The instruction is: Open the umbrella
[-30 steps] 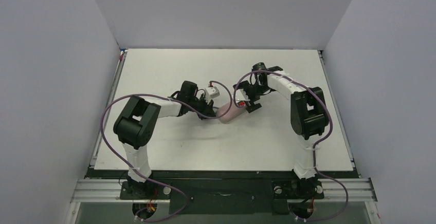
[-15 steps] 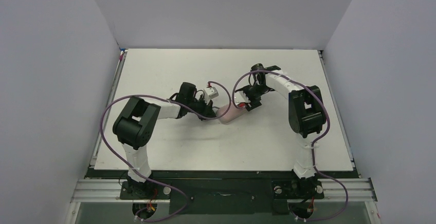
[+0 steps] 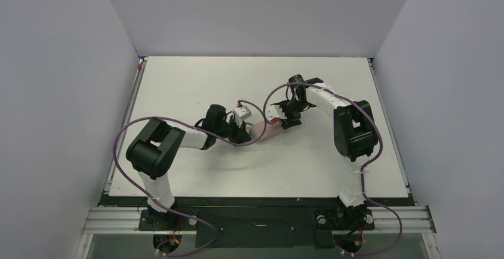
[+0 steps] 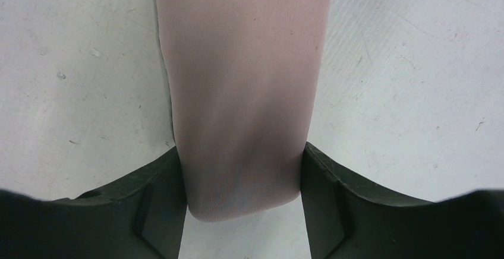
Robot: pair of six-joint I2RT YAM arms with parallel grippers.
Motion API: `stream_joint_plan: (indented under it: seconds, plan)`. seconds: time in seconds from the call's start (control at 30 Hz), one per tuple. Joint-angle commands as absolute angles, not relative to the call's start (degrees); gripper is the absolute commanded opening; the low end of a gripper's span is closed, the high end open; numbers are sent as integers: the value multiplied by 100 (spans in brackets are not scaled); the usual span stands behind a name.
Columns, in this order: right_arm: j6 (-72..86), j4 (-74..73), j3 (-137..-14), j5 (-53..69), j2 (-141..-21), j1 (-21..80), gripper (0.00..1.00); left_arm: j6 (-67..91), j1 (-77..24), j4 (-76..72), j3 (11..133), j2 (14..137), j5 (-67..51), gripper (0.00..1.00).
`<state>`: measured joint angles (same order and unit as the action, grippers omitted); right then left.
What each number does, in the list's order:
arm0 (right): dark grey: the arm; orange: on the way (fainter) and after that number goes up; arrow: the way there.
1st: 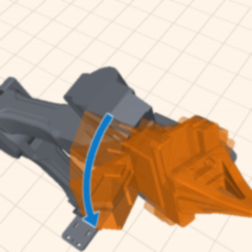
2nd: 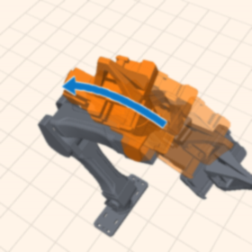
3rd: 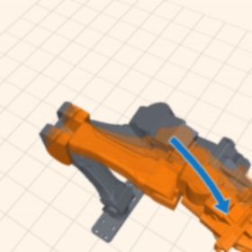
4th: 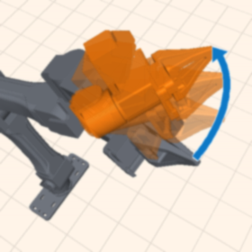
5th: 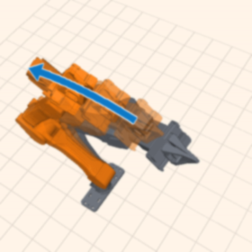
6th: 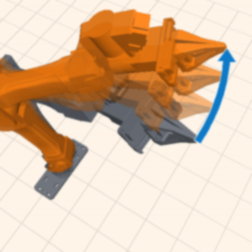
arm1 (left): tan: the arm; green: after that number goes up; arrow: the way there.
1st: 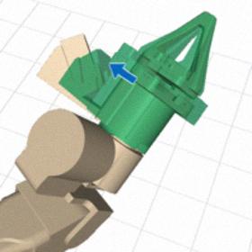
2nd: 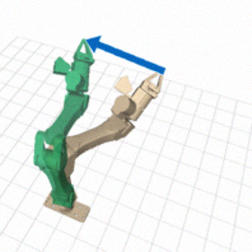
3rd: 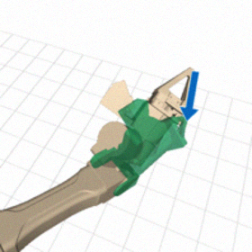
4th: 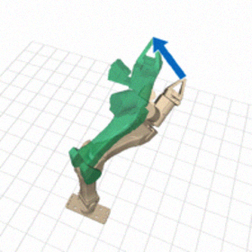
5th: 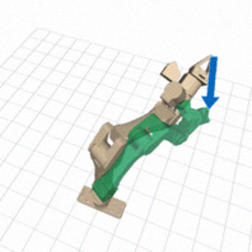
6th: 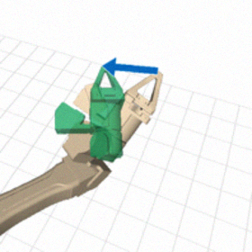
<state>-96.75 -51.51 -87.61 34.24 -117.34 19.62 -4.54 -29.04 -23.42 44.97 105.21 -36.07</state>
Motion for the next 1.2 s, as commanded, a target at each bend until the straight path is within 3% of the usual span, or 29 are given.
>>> stream_joint_plan:
  seconds: [0.0, 0.3, 0.57, 0.93, 1.17]
  plan:
    - [-8923, -4962, -8809, 2973, -11647, 1898, 23, 280, -3206, -2871, 4199, 10232, -3850, 0]
    - [-8382, -4583, -8533, 2997, -11289, 1918, 18, 1596, -3542, -3490, 3889, 10156, -3745, 0]
    - [-7790, -4462, -8365, 2803, -11020, 2120, 16, 2050, -3227, -3834, 3782, 10158, -3417, 0]
    - [-4114, -3619, -8111, 1789, -10923, 2893, 11, 2970, -2599, -4993, 3825, 11023, -3210, 0]
    - [-2920, -3027, -7842, 1414, -10780, 3081, 12, 3437, -2580, -4735, 4219, 11334, -3469, 0]
